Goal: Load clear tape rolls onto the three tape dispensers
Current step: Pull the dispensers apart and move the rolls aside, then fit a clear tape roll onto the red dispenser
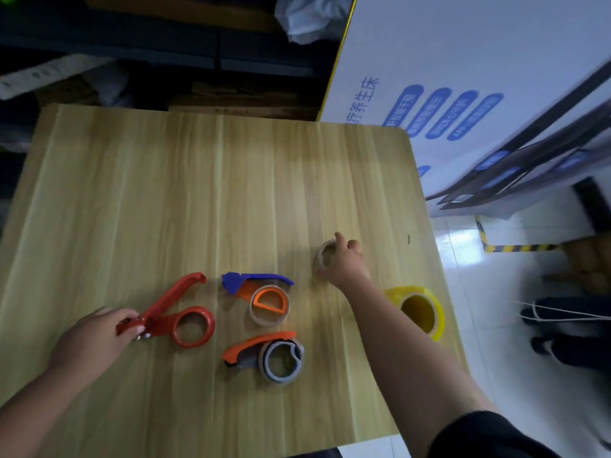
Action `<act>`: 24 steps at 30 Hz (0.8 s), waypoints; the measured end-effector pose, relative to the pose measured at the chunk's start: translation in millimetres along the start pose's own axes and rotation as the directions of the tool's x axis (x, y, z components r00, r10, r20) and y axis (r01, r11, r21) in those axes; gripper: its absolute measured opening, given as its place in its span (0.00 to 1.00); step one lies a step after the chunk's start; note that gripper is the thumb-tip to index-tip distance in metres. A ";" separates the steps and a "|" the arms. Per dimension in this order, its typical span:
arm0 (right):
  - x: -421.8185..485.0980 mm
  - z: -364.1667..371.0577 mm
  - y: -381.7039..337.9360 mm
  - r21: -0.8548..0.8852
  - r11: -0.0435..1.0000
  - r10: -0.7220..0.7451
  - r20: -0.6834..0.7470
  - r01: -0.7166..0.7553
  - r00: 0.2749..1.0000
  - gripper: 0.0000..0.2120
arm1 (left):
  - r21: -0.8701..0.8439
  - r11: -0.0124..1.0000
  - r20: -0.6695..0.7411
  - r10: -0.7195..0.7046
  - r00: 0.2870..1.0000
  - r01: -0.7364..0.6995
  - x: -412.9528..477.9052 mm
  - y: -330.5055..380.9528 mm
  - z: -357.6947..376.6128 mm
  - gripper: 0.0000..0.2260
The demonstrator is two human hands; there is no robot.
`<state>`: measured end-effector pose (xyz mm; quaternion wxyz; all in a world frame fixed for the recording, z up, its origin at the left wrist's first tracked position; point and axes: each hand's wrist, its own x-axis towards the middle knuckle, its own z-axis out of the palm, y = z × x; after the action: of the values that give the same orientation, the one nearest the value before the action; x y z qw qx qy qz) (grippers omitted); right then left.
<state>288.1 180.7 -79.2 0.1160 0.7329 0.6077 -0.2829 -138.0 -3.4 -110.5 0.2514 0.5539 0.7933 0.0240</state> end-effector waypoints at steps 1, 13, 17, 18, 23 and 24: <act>-5.0 -8.8 1.0 -0.007 1.000 -0.020 0.001 0.020 1.000 0.40 | 0.008 1.000 0.004 0.007 1.000 -0.007 0.5 -0.7 0.9 0.08; -124.8 -98.1 145.5 -0.320 0.919 -0.178 0.181 0.229 0.967 0.55 | 0.108 0.993 0.000 -0.035 0.999 0.035 4.5 1.0 -0.7 0.05; -121.3 -65.7 163.5 -0.395 0.887 -0.172 0.203 0.241 0.964 0.60 | 0.126 0.992 0.023 -0.017 1.000 0.014 3.2 3.3 -1.8 0.06; -119.3 -61.3 165.7 -0.410 0.876 -0.192 0.182 0.252 0.964 0.60 | 0.125 0.992 0.022 -0.014 1.000 0.011 3.1 2.2 -1.4 0.06; -110.4 -62.7 164.9 -0.443 0.822 -0.307 0.185 0.358 0.934 0.58 | 0.131 0.991 0.037 -0.033 0.999 0.028 4.5 -2.0 -3.3 0.07; -108.4 -64.7 162.8 -0.450 0.814 -0.307 0.207 0.369 0.929 0.57 | 0.127 0.991 0.031 -0.035 0.999 0.030 4.3 -0.7 -4.1 0.06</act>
<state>450.5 86.3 5.3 0.2797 0.5420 0.7707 -0.1843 -141.4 1.1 -108.8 0.2295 0.5560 0.7979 -0.0395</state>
